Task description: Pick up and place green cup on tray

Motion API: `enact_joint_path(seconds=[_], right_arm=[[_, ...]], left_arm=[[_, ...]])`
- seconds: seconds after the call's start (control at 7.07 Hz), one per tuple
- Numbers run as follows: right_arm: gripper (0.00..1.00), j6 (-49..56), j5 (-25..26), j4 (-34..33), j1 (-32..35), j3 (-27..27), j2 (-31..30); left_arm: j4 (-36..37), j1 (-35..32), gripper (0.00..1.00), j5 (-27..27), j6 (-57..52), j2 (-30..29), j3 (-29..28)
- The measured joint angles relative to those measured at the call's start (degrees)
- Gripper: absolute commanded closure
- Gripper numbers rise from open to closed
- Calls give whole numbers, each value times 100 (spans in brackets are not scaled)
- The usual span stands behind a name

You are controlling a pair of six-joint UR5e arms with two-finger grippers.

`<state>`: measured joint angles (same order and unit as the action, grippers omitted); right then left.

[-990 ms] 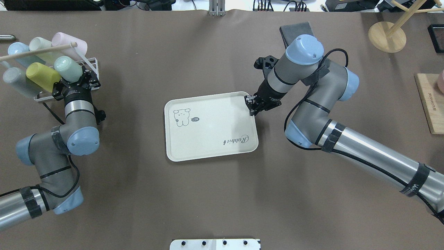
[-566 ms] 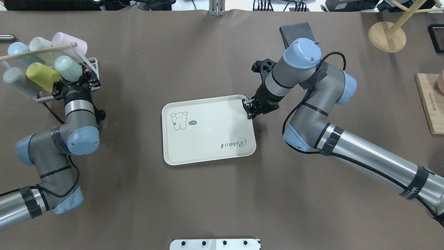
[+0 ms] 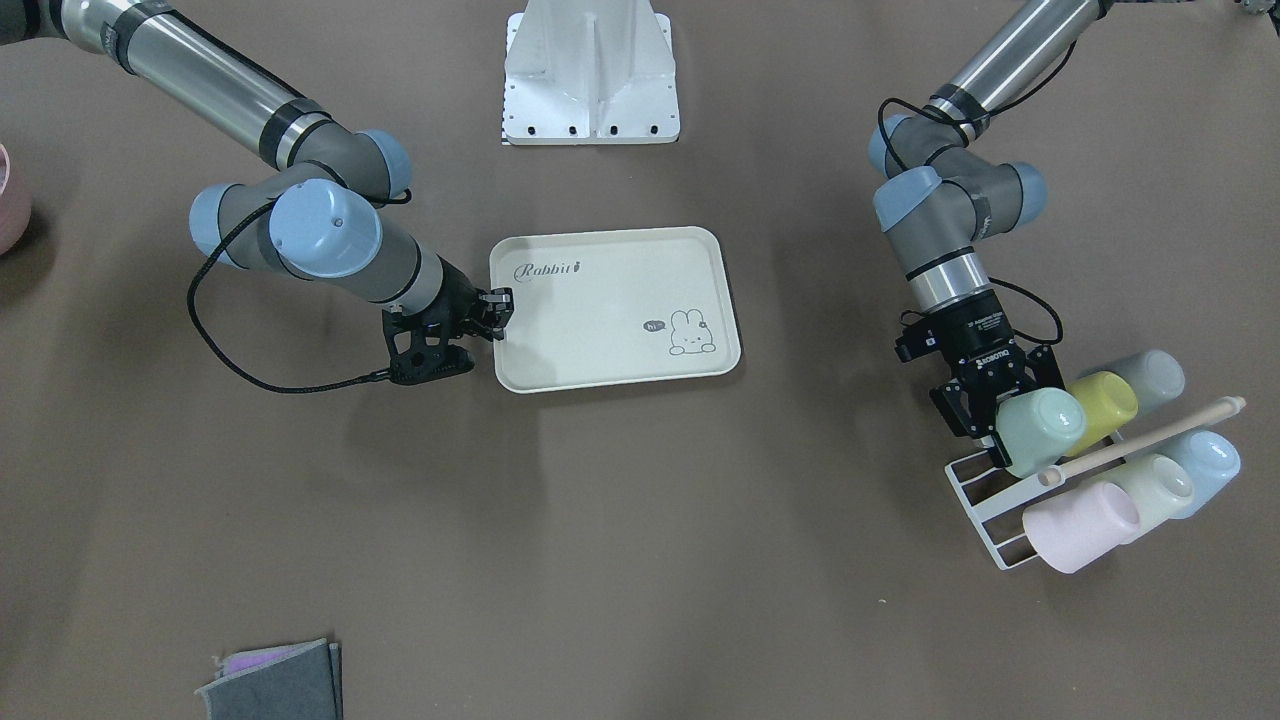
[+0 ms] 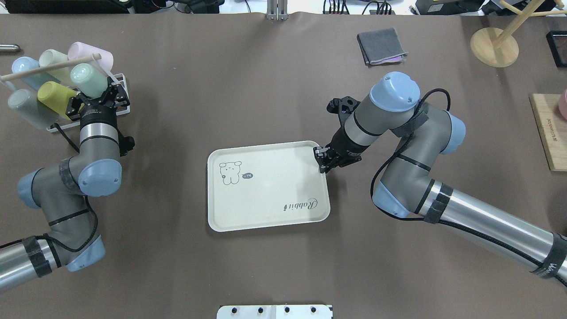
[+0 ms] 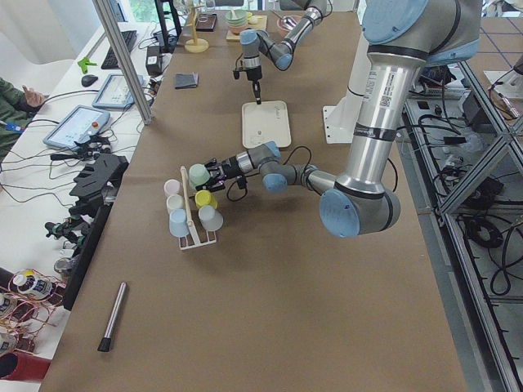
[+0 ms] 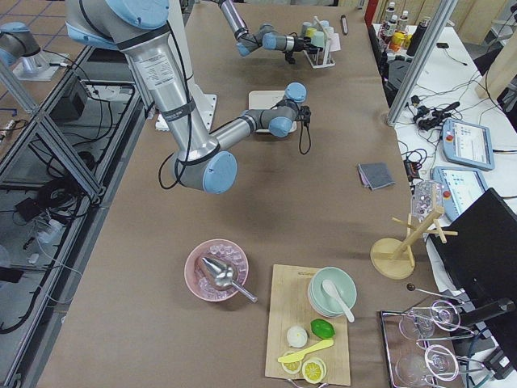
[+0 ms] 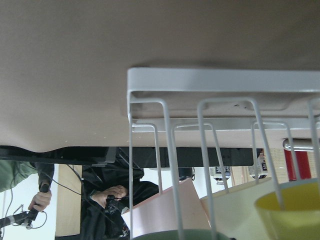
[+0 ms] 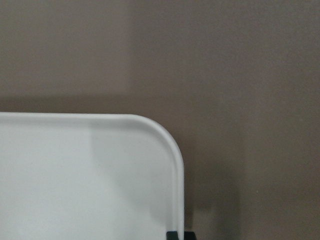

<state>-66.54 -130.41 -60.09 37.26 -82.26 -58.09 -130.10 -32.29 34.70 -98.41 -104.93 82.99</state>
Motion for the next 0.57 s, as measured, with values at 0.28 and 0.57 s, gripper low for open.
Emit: enact_joint_path(seconds=[0.28,0.57], right_arm=[[100,-158,7,-2,-4,-11,-22],[100,-226,14,-3,-4,-42,-67]], left_arm=[[-88,-14,52,-78,-152,37,161],[-101,-31,52,-92,-231,71,280]])
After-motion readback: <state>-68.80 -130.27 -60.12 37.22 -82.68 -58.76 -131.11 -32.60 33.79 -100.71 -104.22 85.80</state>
